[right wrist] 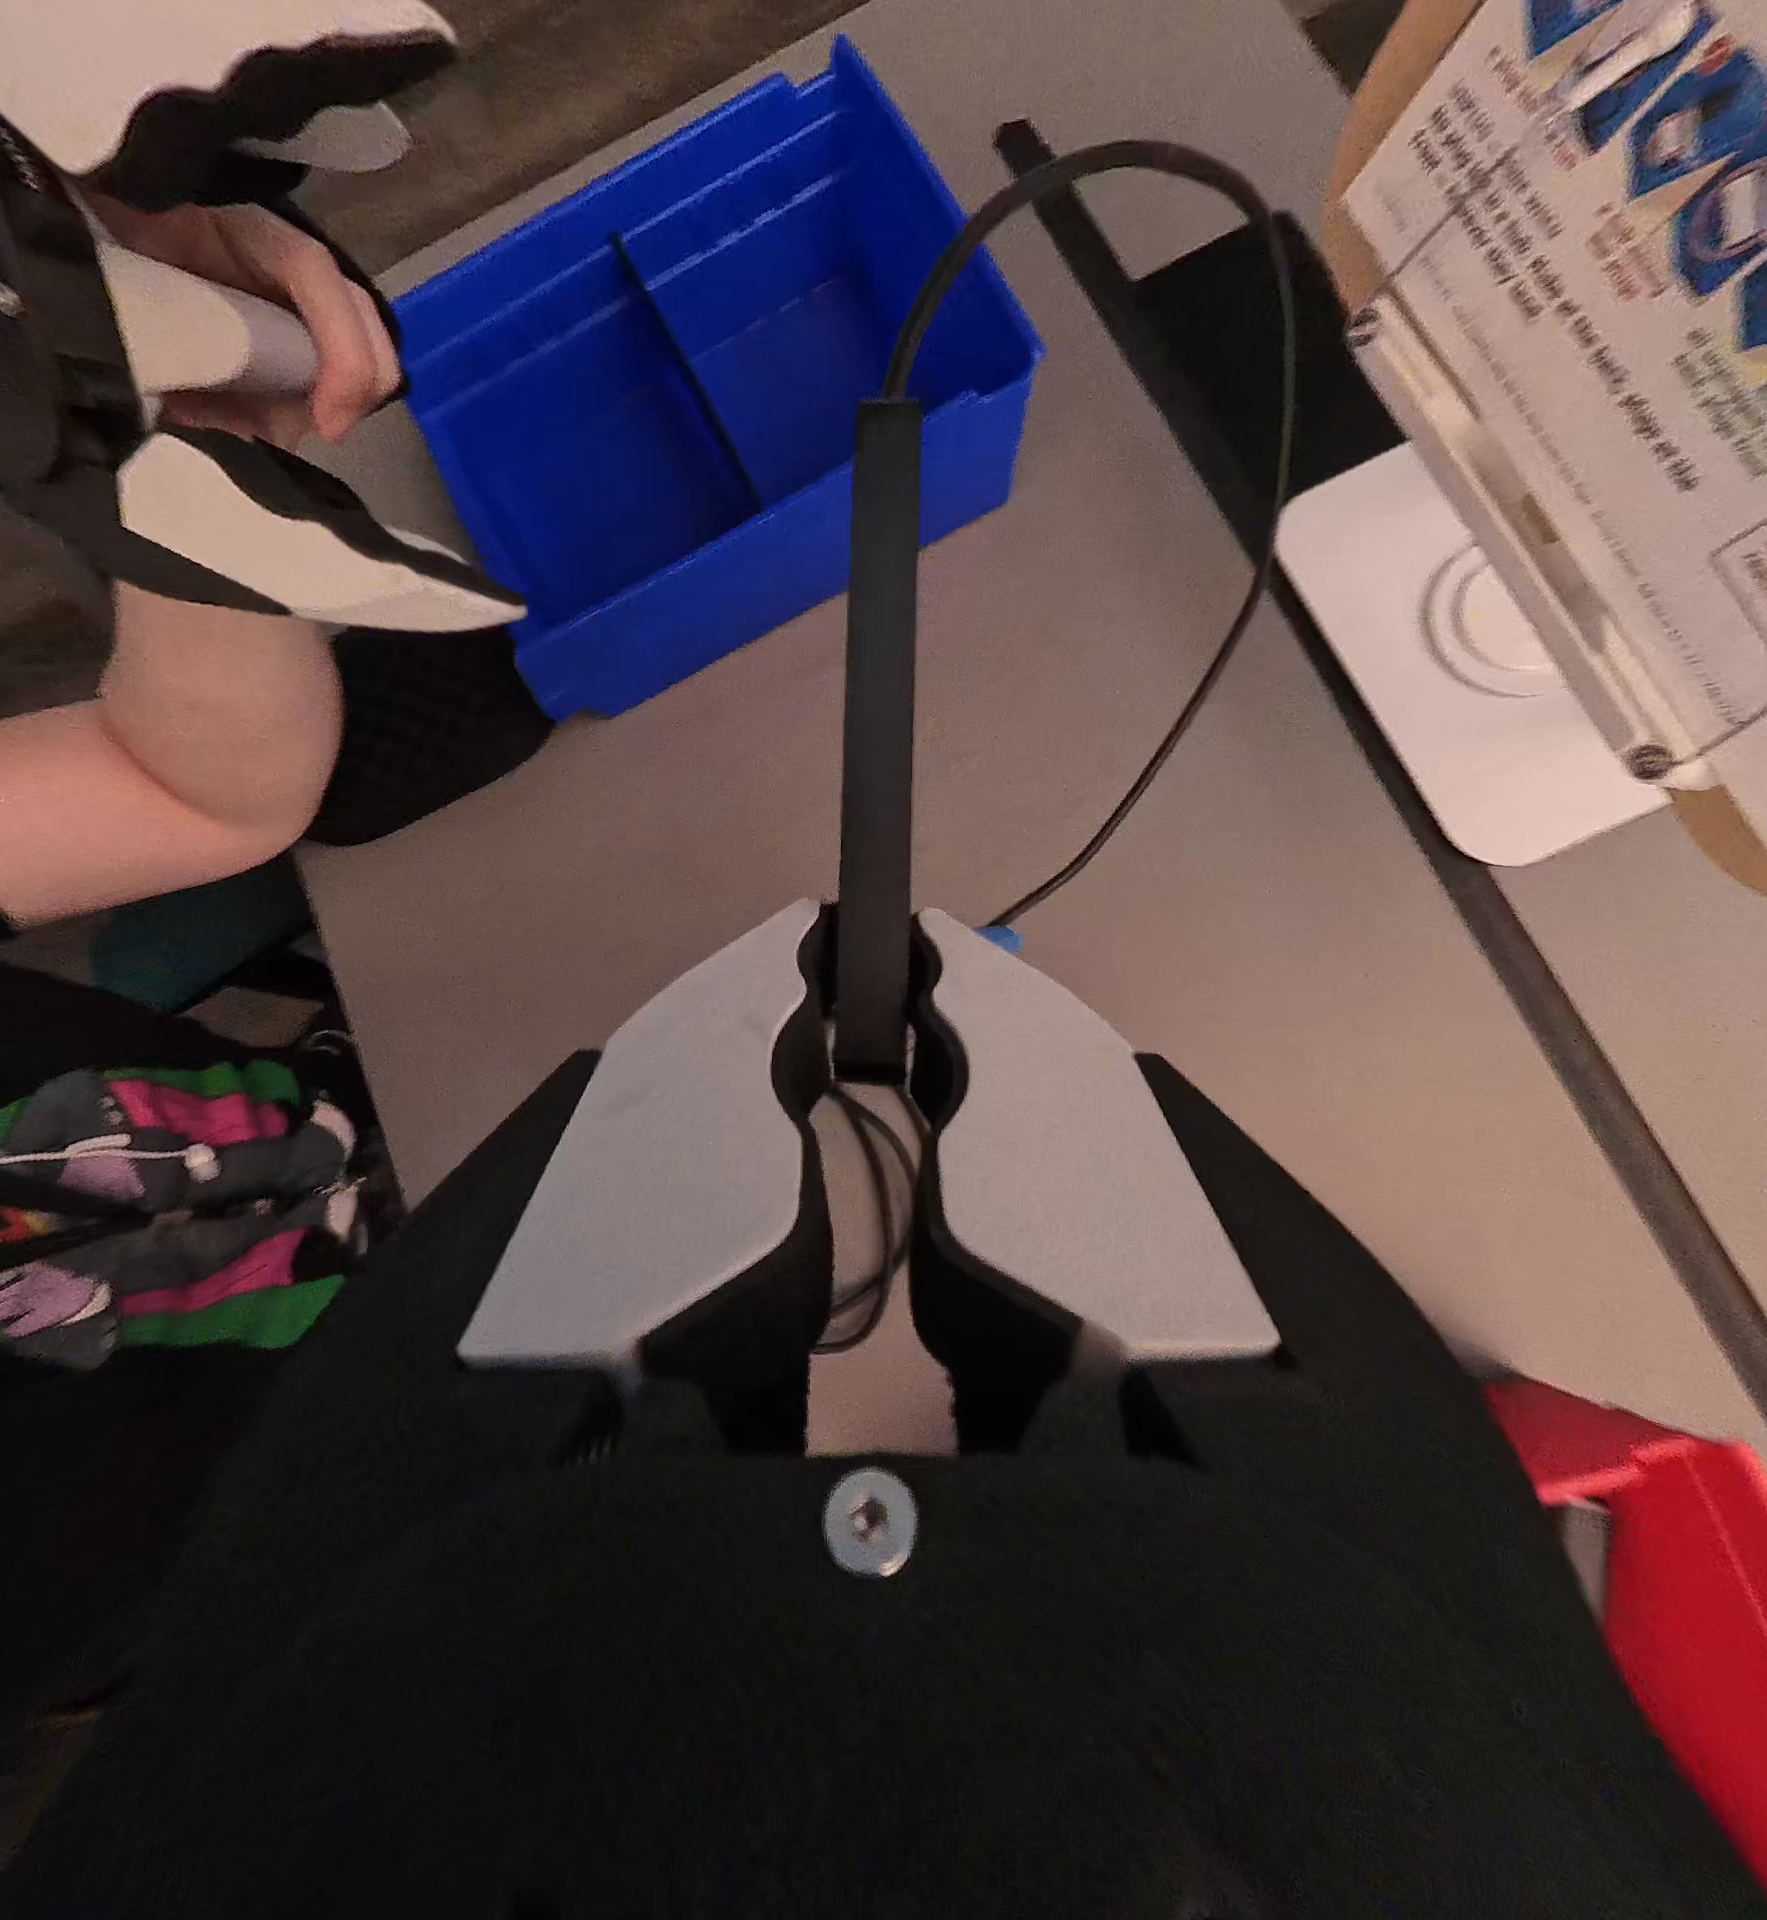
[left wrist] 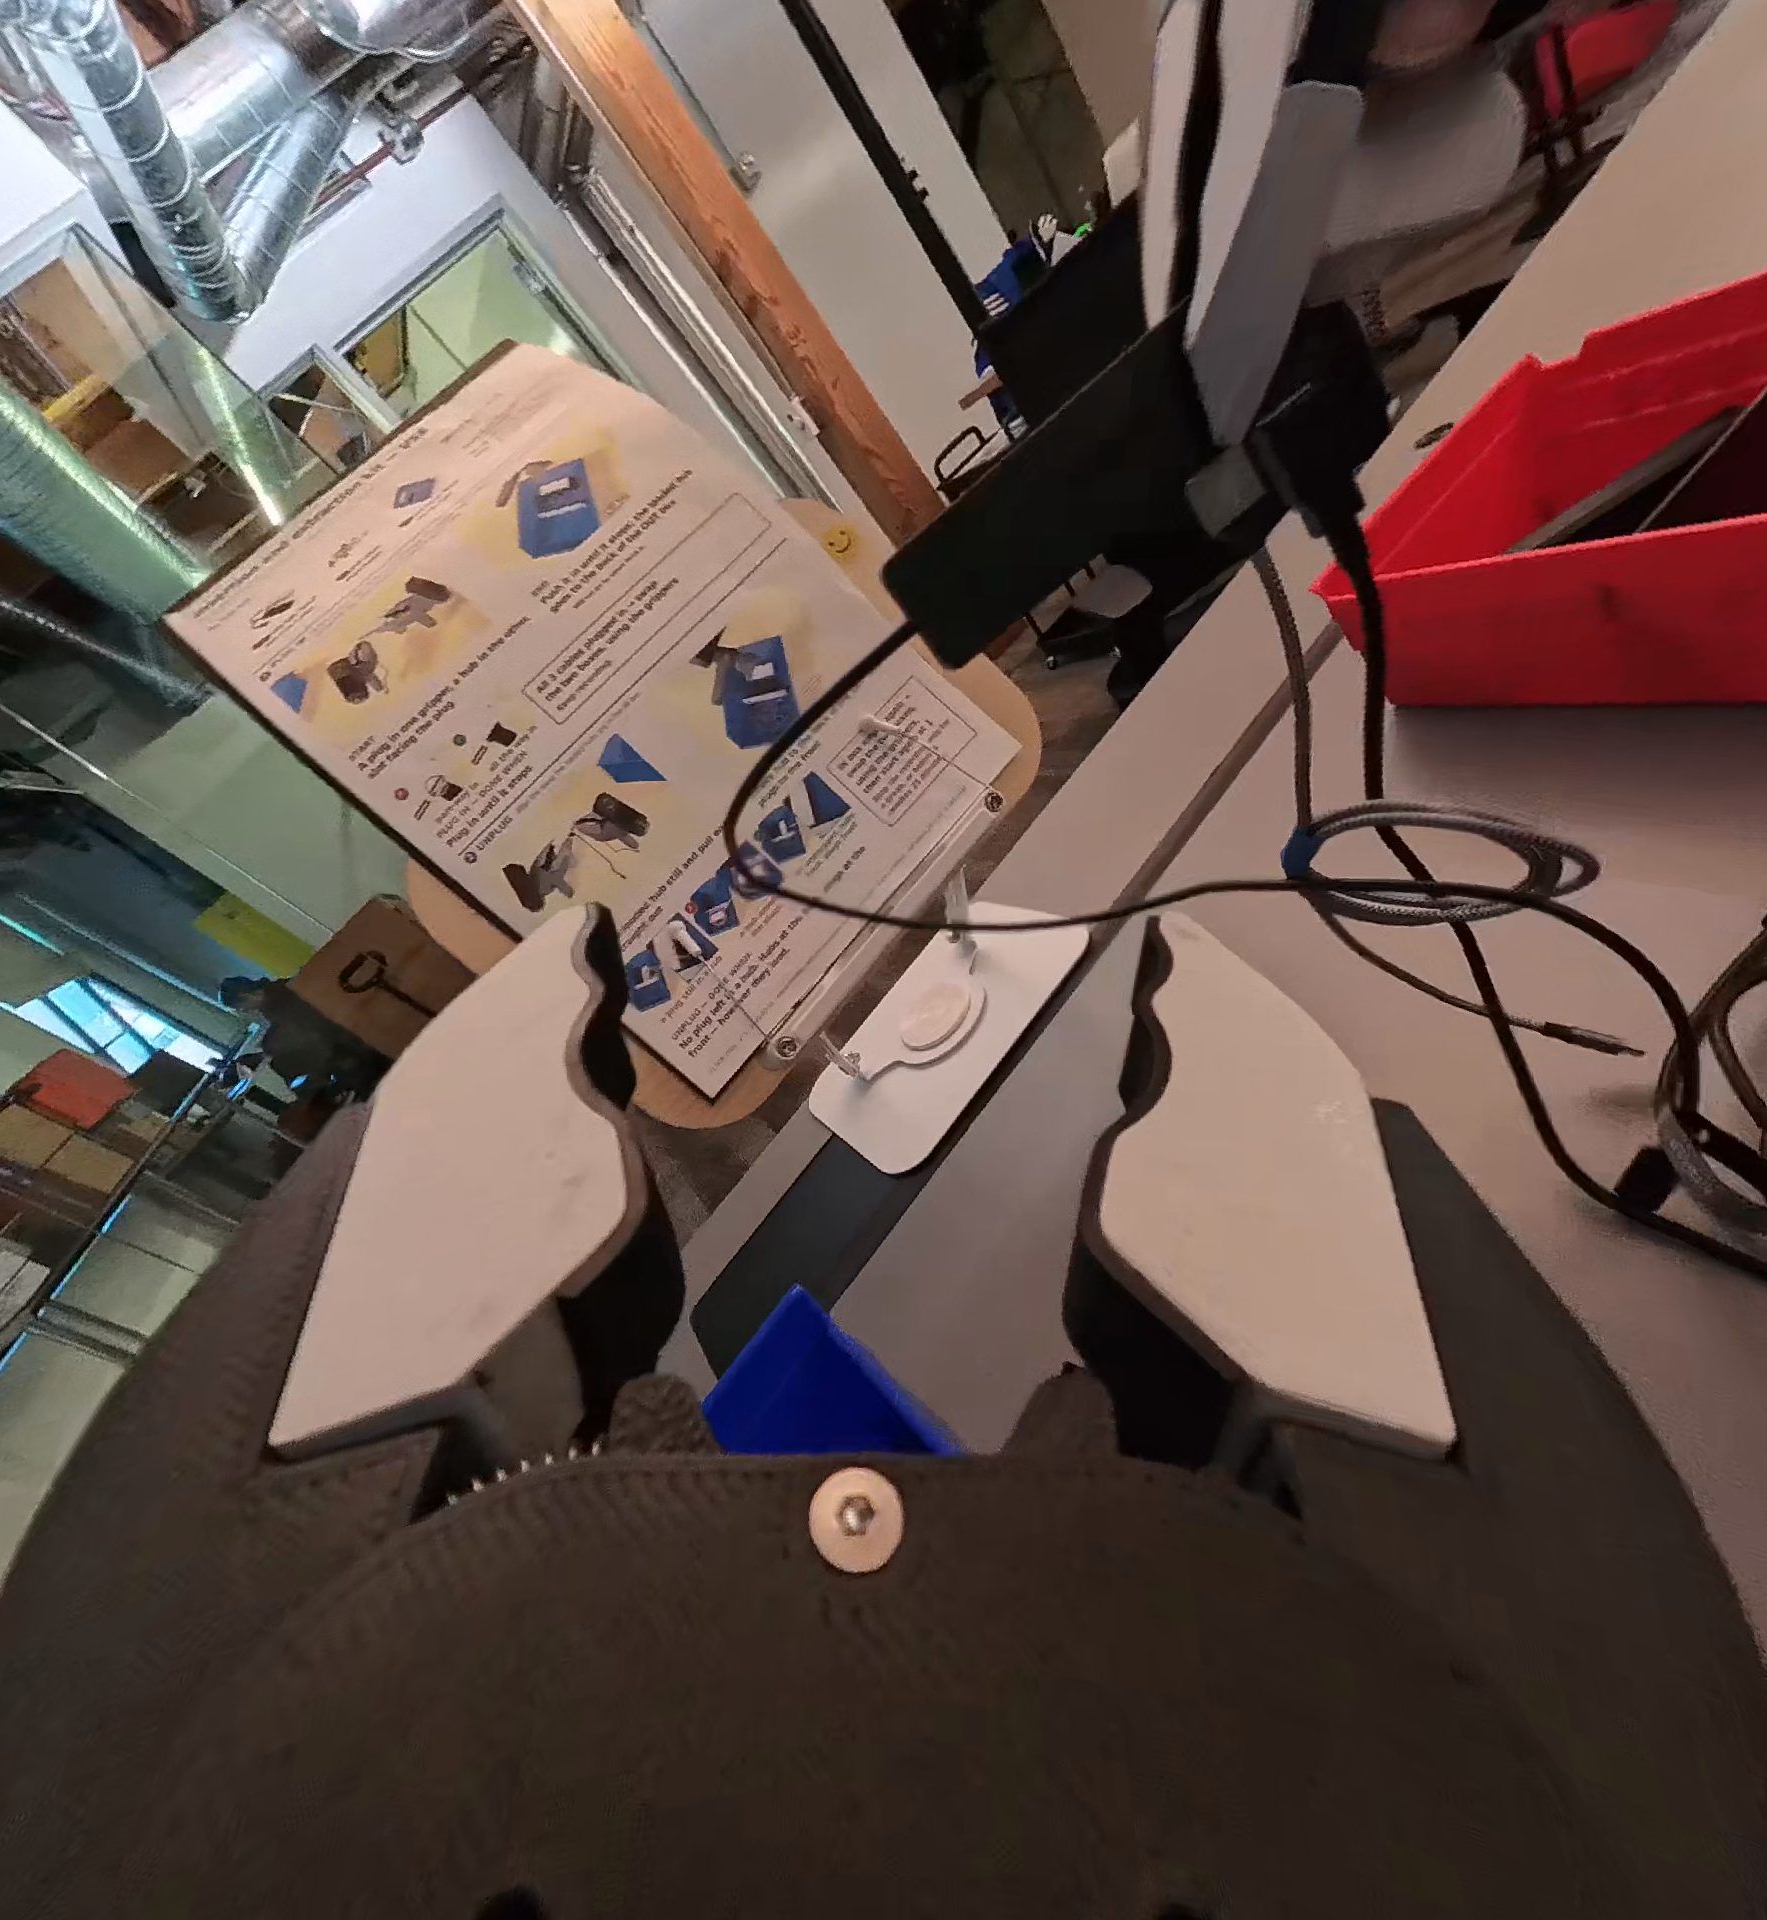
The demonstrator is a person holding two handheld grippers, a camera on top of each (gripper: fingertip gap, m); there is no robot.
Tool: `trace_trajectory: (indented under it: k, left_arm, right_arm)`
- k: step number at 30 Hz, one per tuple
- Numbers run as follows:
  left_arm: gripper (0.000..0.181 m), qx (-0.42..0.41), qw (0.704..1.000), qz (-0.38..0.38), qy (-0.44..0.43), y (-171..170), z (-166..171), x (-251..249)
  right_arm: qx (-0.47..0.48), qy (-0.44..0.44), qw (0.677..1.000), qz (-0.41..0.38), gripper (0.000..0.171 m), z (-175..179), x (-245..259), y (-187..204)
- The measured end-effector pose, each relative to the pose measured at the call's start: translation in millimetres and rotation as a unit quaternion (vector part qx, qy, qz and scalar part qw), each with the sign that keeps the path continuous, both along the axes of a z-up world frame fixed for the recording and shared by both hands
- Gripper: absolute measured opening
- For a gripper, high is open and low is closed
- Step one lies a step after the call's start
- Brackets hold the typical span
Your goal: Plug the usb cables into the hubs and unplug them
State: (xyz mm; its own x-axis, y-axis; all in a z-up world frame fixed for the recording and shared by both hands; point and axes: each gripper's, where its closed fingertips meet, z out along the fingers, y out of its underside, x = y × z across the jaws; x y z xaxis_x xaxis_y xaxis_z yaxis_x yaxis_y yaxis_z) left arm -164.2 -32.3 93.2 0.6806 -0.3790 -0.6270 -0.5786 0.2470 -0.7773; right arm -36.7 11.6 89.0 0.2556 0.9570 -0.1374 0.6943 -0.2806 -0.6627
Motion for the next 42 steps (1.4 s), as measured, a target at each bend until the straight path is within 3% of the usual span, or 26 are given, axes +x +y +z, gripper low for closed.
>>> trace_trajectory:
  k: [3,7,11,18,24,28,30,37,42]
  left_arm:
    - [0.096,0.004,1.0,-0.019,0.004,-4.4,-1.4,5.5]
    - [0.095,-0.001,0.995,-0.098,-0.024,-26.0,6.6,22.1]
    - [0.089,0.006,0.985,-0.172,-0.013,-50.4,8.1,49.0]
    - [0.082,-0.063,0.978,-0.176,0.095,-27.3,-59.0,84.1]
    - [0.07,-0.153,0.944,-0.284,0.066,-41.2,-87.7,109.8]
    - [0.049,-0.167,0.929,-0.328,0.039,-52.7,-87.9,125.7]
    - [0.041,-0.153,0.93,-0.333,0.034,-53.9,-86.3,130.4]
    - [0.045,-0.125,0.941,-0.304,0.086,-47.9,-99.8,135.1]
    - [0.044,-0.125,0.943,-0.3,0.075,-46.8,-94.2,136.3]
  right_arm:
    - [-0.058,0.03,0.997,0.044,0.011,-11.6,-2.6,-8.3]
    - [-0.126,0.067,0.981,0.131,0.011,-30.1,0.9,-31.1]
    - [-0.215,0.11,0.955,0.171,0.012,-43.6,-0.6,-54.4]
    - [-0.37,0.107,0.901,0.2,0.011,-70.4,2.1,-82.0]
    - [-0.384,0.086,0.882,0.261,0.011,-90.5,12.8,-103.6]
    - [-0.385,0.099,0.875,0.276,0.011,-92.3,13.6,-107.3]
    - [-0.39,0.109,0.87,0.281,0.011,-91.5,14.2,-107.6]
    - [-0.427,0.115,0.845,0.299,0.012,-96.6,17.7,-110.9]
    - [-0.436,0.135,0.833,0.312,0.011,-91.9,18.3,-107.9]
